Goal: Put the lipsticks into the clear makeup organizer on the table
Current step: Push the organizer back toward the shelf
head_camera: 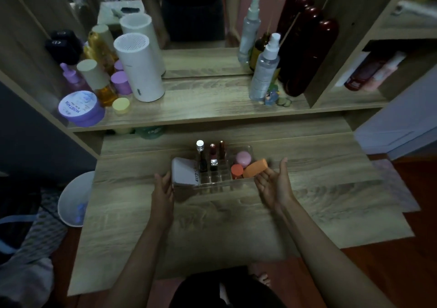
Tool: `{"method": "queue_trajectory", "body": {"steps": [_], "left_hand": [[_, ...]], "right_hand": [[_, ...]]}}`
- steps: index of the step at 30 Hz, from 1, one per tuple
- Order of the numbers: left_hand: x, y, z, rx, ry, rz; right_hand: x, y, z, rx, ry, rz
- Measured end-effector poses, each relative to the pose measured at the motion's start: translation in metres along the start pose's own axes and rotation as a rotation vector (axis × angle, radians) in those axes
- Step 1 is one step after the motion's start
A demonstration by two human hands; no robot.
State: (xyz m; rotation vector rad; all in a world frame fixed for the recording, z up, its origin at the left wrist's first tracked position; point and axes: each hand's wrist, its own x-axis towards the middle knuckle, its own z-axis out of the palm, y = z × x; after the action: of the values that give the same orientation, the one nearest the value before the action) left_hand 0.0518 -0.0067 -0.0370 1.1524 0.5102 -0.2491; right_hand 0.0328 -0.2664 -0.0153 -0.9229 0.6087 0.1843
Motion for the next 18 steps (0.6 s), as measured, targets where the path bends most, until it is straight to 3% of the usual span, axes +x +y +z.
{"method": "queue_trajectory", "body": {"steps": [18], "left_hand": [[-0.027, -0.083, 0.176, 0.119, -0.256, -0.061]], "right_hand": [[-0.026, -0.103, -0.160, 0.122, 0.186, -0.149]]}}
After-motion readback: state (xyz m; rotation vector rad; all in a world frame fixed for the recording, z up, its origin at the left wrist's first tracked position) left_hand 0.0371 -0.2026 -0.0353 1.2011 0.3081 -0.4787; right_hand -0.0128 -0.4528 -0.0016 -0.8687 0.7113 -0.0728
